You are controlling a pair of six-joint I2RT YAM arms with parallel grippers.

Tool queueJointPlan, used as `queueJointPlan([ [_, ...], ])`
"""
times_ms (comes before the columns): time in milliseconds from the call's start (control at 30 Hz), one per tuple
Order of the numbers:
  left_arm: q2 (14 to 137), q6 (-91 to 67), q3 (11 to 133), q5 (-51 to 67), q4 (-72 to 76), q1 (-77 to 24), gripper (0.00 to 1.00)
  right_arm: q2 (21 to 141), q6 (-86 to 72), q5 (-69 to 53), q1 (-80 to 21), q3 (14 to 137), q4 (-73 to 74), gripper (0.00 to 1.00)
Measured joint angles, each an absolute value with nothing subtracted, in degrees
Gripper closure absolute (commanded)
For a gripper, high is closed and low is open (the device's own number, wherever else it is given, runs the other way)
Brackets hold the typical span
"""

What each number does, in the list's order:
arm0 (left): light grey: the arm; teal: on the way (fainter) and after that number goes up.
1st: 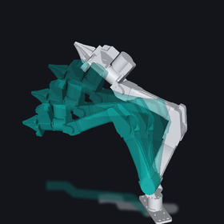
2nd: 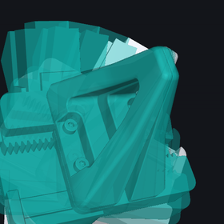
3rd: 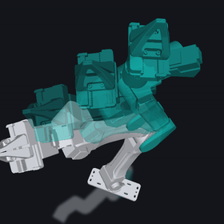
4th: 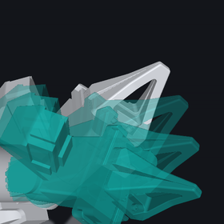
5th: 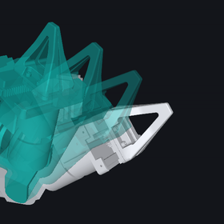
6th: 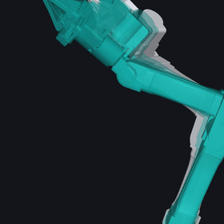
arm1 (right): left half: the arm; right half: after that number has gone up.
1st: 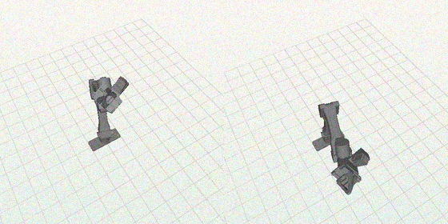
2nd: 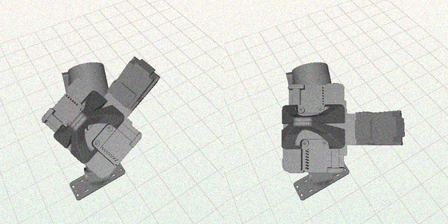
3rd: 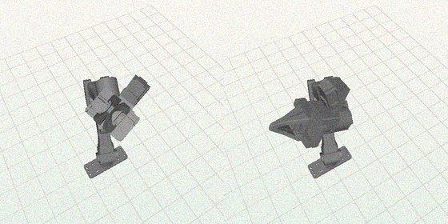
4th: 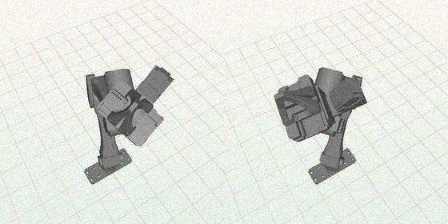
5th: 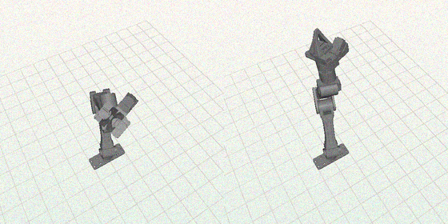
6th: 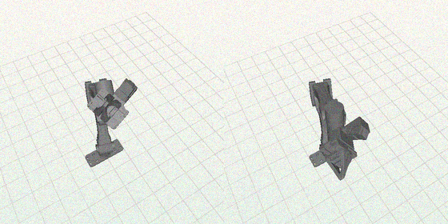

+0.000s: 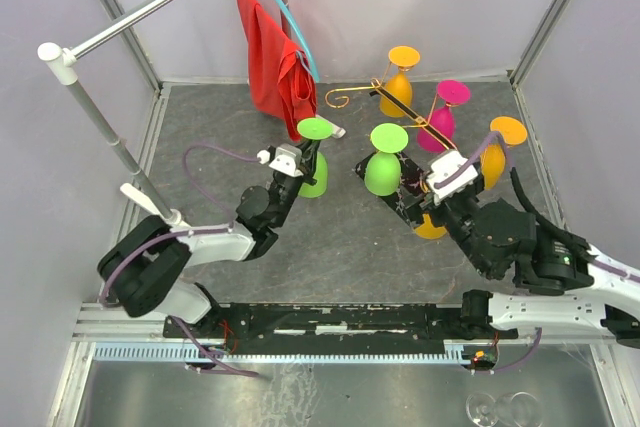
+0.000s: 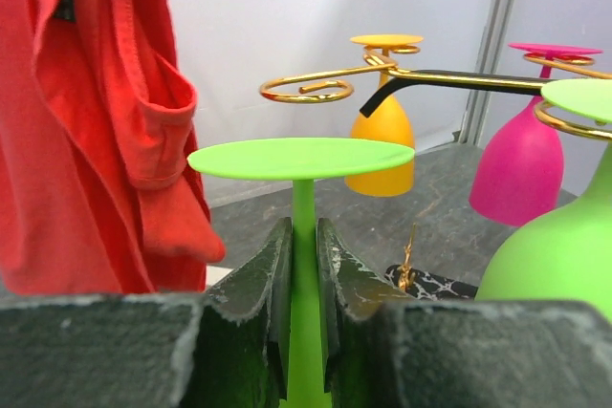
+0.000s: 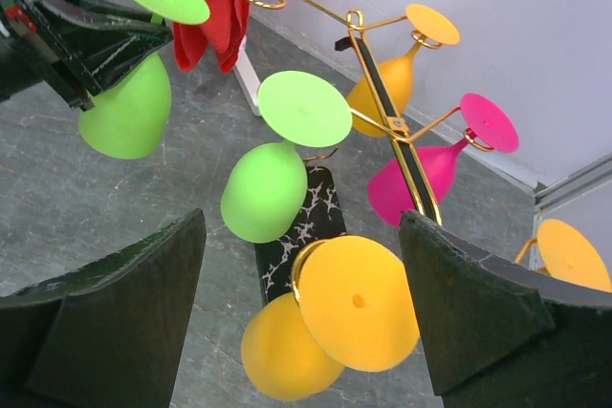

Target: Place the wine glass upside down on the wine glass rack

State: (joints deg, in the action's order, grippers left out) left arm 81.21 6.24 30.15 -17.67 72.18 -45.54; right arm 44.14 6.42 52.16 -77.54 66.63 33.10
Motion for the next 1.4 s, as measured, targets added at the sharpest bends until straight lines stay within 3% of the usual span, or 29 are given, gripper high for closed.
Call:
queueJointPlan([
  [133,87.0,7.2,30.6,-15.4,80.2,-45.5,0.97,42.2,7.1,53.2,-77.5,66.5,33.1,0.0],
  [400,93.3,8.9,36.2,-12.0,87.3,-45.5,0.97,40.9,9.7,56.0,-77.5,65.8,32.6,0.0],
  [1400,114.2,9.7,57.1,-10.7,87.8,-44.6,0.97,39.1,17.4,59.2,-77.5,63.7,30.4,0.0],
])
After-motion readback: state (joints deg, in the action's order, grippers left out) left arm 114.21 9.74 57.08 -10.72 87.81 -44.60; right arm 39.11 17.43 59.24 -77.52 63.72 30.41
